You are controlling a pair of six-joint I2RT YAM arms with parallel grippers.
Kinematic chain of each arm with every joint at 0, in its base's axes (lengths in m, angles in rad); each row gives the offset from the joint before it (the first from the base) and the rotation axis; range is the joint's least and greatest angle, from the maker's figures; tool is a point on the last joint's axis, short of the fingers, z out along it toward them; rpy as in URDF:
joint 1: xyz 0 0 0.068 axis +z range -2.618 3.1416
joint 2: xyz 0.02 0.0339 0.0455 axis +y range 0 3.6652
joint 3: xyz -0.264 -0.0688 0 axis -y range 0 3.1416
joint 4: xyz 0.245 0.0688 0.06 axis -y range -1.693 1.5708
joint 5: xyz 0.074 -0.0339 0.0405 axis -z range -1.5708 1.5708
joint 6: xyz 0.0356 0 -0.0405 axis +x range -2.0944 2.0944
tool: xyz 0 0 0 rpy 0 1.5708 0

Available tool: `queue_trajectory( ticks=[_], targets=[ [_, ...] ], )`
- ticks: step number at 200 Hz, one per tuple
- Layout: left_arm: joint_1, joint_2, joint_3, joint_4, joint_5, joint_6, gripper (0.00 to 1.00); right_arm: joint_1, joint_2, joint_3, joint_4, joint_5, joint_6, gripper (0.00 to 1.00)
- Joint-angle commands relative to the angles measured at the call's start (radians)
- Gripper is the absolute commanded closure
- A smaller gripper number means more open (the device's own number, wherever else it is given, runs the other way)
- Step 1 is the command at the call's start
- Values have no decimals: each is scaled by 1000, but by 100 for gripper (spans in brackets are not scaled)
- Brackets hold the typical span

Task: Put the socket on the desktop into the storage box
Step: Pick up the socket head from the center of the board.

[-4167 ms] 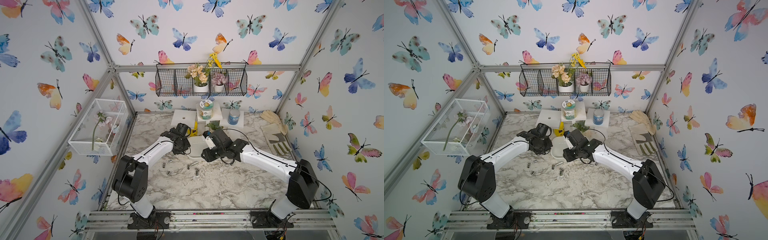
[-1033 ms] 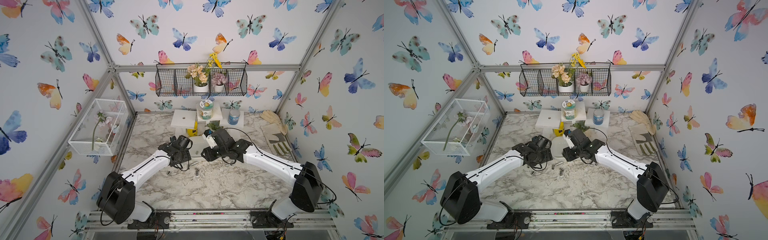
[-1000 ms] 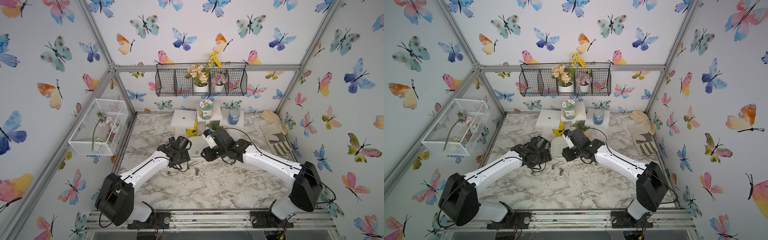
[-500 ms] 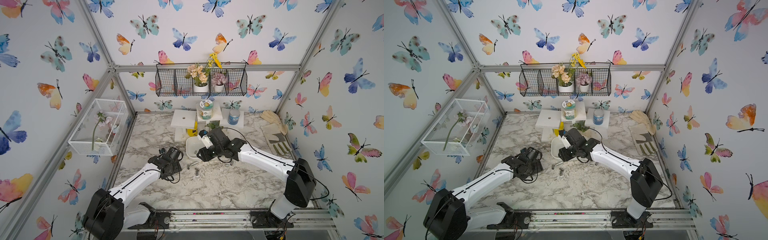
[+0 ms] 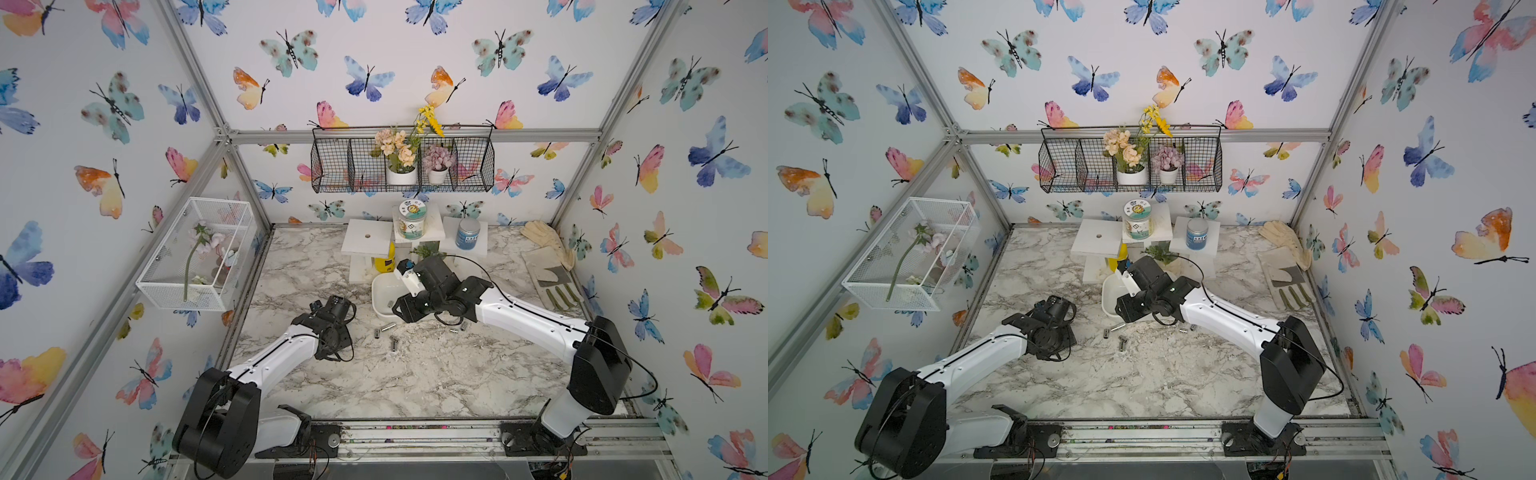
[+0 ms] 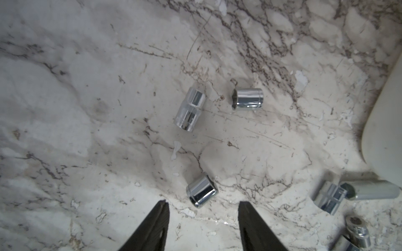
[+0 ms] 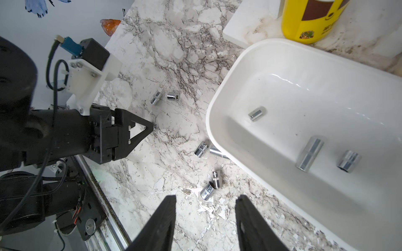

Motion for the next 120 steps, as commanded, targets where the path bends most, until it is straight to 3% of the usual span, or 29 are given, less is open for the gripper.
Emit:
queue_trajectory(
  ticks=[1, 49, 120],
  targets=[
    [14, 41, 8, 27, 30, 46, 49, 8, 20, 7, 9, 3, 6, 50],
    [20, 95, 2, 56, 53, 60, 57, 8, 16, -5, 17, 17, 12, 50],
    [19, 123, -5, 68, 50, 60, 61, 8, 20, -2, 19, 21, 12, 50]
  ],
)
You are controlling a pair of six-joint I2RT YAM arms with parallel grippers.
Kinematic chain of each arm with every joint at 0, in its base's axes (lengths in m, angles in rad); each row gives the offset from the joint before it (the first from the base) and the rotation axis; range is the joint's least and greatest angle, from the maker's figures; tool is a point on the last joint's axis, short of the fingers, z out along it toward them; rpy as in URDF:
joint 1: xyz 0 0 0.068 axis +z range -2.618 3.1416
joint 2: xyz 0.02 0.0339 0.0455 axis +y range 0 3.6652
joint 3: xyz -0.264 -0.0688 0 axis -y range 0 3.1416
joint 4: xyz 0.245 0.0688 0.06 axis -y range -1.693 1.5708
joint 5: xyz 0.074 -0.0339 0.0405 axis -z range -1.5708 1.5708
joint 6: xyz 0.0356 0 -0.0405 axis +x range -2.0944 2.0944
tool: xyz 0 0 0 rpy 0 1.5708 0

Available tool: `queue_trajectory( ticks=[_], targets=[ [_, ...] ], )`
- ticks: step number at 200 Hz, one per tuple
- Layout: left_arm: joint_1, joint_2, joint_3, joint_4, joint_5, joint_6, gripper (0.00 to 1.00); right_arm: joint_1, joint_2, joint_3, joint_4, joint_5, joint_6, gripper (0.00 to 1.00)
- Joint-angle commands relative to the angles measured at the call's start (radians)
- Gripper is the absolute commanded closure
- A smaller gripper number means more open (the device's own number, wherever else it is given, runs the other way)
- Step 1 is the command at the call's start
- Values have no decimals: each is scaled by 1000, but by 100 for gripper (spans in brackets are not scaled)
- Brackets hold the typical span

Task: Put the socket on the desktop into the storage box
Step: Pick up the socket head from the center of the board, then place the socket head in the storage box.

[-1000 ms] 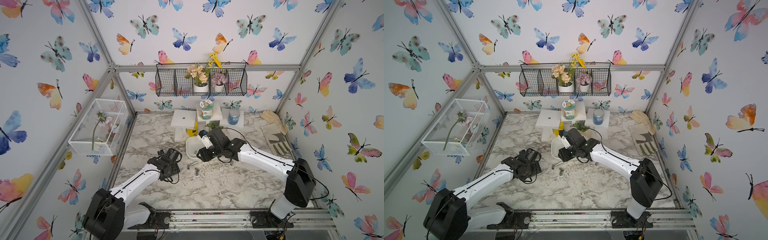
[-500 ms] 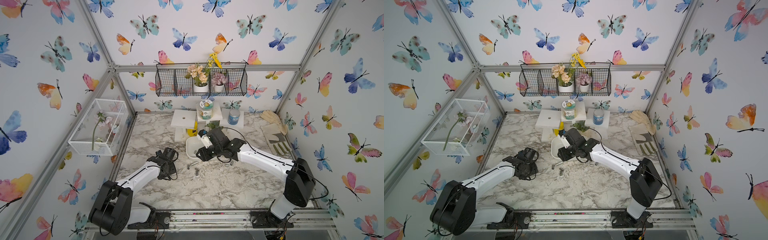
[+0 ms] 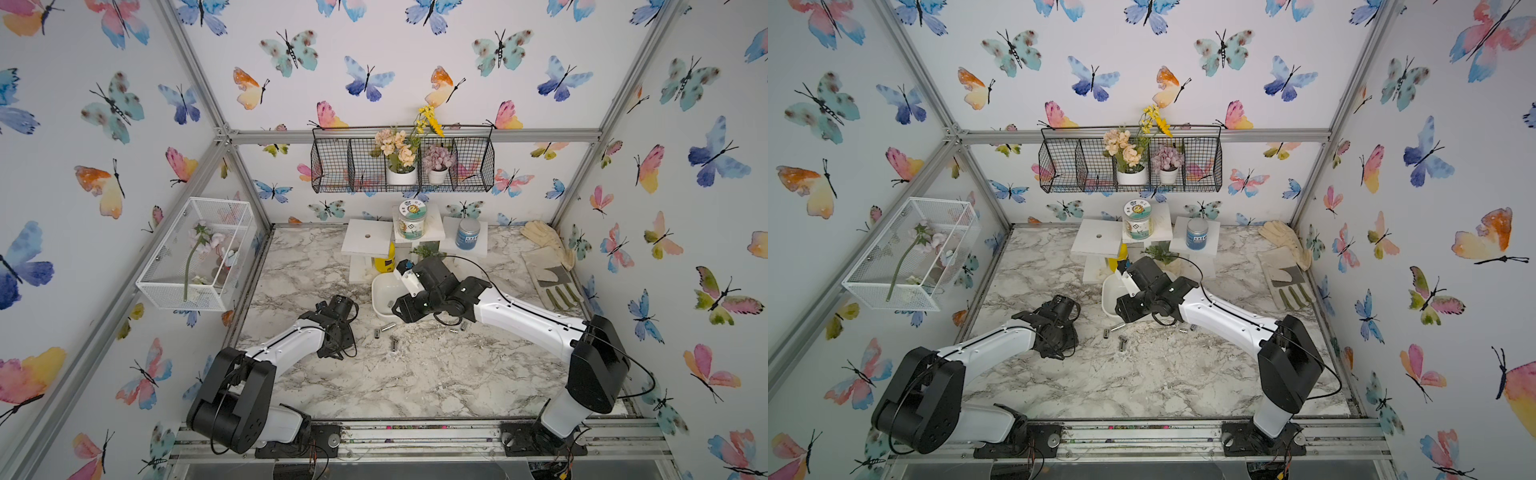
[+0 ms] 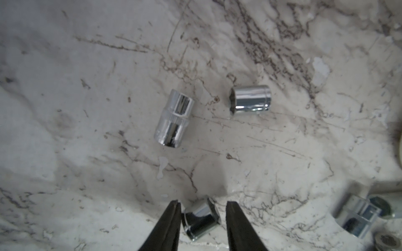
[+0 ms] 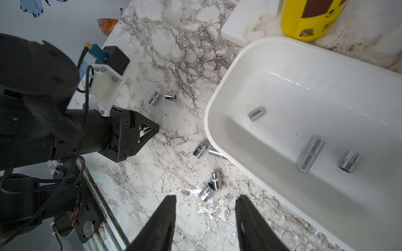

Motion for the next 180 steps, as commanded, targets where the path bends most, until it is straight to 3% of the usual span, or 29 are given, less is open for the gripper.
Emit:
queue_trajectory(
  ticks=[1, 40, 180],
  targets=[
    [6, 18, -4, -2, 21, 8, 61, 8, 11, -1, 12, 17, 7, 51],
    [7, 34, -4, 1, 21, 9, 61, 8, 1, -14, 15, 26, 6, 50],
    [6, 33, 4, -18, 21, 9, 85, 8, -38, -47, 32, 53, 19, 51]
  ],
)
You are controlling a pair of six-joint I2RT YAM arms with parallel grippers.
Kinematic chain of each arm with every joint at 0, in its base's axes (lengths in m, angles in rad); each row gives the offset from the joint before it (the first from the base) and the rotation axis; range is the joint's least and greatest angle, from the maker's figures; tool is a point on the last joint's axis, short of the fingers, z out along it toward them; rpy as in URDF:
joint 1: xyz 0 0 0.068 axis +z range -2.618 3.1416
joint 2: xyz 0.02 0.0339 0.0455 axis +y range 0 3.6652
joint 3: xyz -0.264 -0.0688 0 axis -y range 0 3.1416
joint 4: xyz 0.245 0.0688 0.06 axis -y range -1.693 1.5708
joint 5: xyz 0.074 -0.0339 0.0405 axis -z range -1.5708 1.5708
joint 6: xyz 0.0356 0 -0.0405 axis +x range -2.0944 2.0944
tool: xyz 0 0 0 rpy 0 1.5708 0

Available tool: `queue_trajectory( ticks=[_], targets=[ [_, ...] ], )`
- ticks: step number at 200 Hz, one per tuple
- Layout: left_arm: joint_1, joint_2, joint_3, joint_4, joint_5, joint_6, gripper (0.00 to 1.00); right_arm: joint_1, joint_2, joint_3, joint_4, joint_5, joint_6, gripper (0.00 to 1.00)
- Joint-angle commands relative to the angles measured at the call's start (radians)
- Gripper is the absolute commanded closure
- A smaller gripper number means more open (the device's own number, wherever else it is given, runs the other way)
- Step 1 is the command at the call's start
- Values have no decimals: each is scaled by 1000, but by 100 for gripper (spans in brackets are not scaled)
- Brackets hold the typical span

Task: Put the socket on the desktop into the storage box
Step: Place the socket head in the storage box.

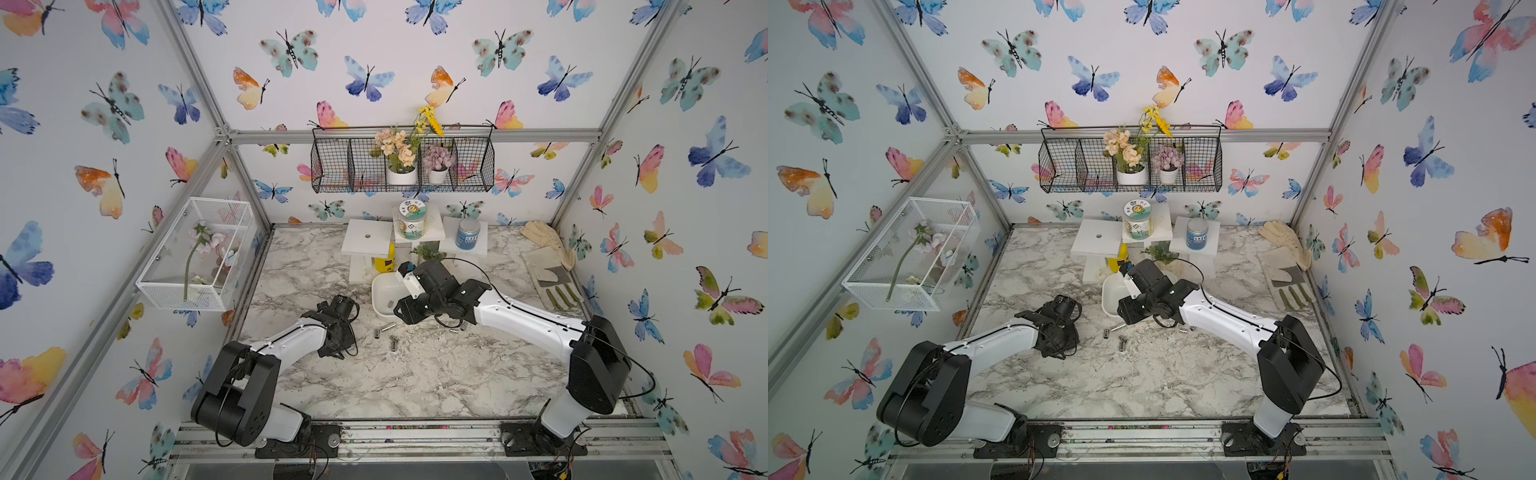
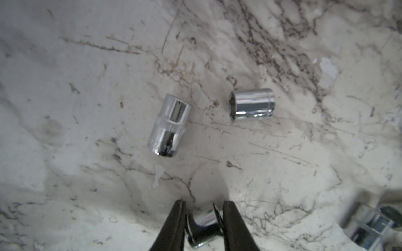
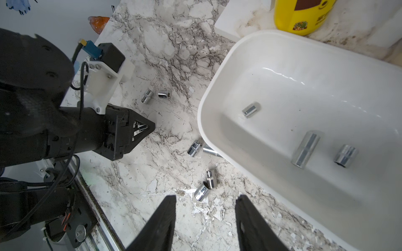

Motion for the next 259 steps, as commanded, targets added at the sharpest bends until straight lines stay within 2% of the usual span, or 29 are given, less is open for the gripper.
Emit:
queue_trajectory(
  ticks=[1, 49, 129, 194, 259],
  targets=[
    [6, -1, 3, -42, 21, 7, 85, 8, -29, -12, 11, 26, 12, 50],
    [-3, -44, 49, -75, 28, 3, 85, 8, -42, -6, 10, 33, 17, 51],
    [-43, -27, 232, -128, 50, 7, 86, 6, -80, -13, -9, 78, 32, 50],
    [-86, 73, 392, -132, 66, 21, 86, -16, -124, -50, -15, 80, 49, 50],
    [-136, 239, 566, -130, 92, 39, 87, -60, -180, -95, -32, 88, 62, 49]
  ],
)
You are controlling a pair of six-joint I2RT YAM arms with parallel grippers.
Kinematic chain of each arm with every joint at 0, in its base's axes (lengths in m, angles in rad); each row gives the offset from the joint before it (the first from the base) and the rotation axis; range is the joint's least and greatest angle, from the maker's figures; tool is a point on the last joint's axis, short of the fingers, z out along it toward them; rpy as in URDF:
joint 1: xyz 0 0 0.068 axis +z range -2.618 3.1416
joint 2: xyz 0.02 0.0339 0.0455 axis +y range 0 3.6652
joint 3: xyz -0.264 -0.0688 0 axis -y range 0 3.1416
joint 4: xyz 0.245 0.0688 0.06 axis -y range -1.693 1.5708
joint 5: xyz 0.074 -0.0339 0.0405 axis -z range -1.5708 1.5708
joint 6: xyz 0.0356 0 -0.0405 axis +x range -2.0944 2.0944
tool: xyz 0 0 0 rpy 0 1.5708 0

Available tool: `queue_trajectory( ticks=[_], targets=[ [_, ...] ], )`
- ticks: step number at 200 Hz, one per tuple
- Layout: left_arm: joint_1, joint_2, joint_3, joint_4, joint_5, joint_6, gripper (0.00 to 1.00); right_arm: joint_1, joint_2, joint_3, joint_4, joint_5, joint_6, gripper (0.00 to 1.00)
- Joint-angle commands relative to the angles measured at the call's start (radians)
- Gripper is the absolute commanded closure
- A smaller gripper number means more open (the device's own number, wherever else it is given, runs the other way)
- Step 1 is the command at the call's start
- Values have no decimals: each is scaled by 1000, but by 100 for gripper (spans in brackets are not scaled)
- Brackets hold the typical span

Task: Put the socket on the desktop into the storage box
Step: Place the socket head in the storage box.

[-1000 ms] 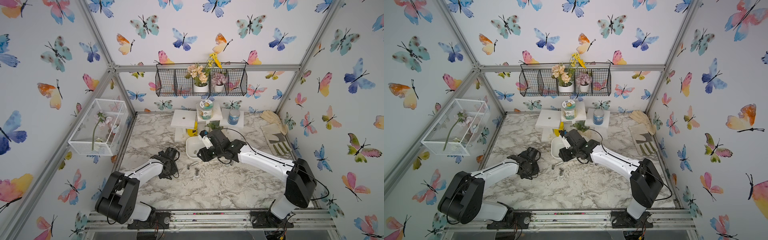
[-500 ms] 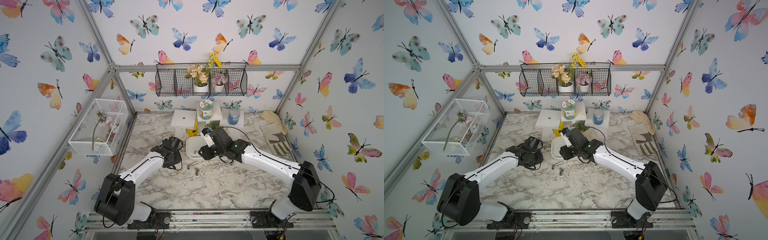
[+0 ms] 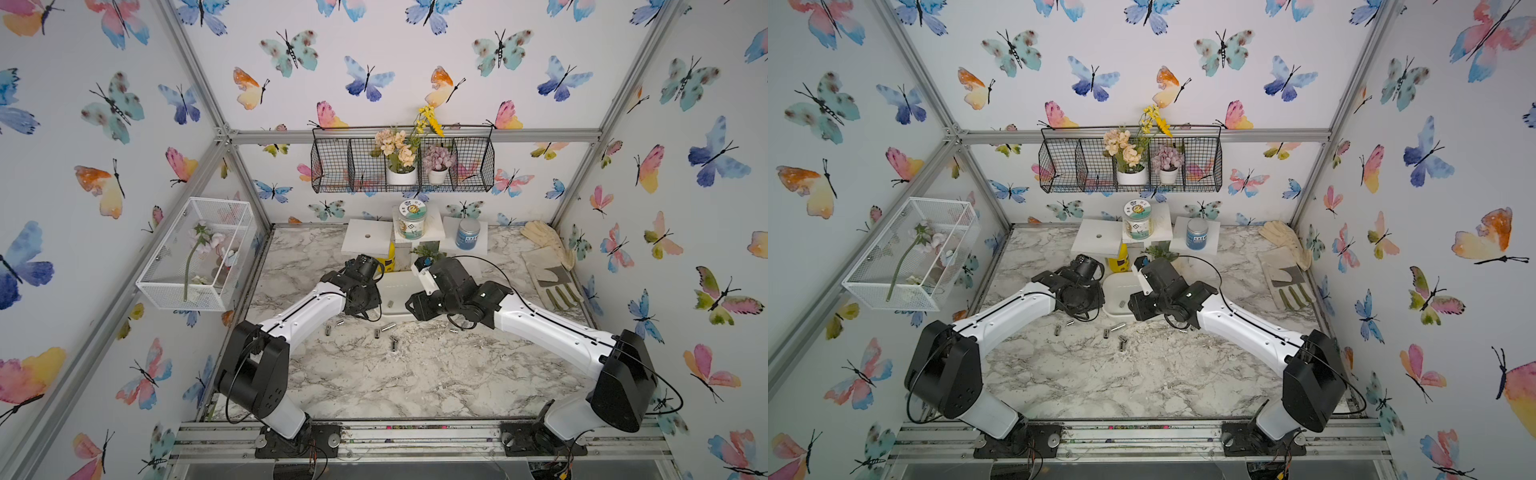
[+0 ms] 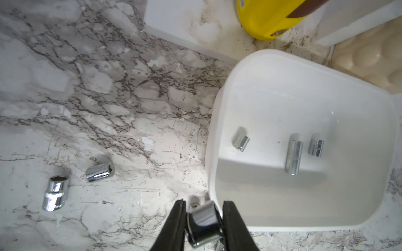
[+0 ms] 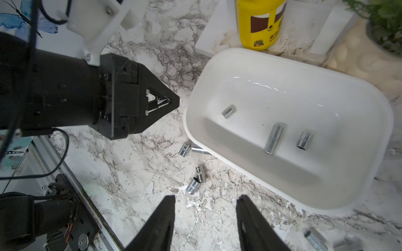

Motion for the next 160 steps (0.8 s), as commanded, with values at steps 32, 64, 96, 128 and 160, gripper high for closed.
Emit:
queue_trajectory(
  ticks=[32, 64, 96, 128, 160],
  targets=[
    [-45, 153, 157, -17, 39, 34, 87, -29, -64, -43, -33, 38, 17, 49],
    [-60, 242, 228, -21, 48, 47, 87, -38, -81, -60, -39, 46, 26, 49],
    [-64, 305, 265, -22, 50, 59, 87, -44, -96, -73, -44, 57, 29, 49],
    [-65, 355, 286, -22, 50, 69, 87, -50, -106, -88, -45, 58, 34, 48],
    [-64, 384, 300, -22, 49, 73, 87, -53, -110, -92, -48, 62, 35, 49]
  ],
)
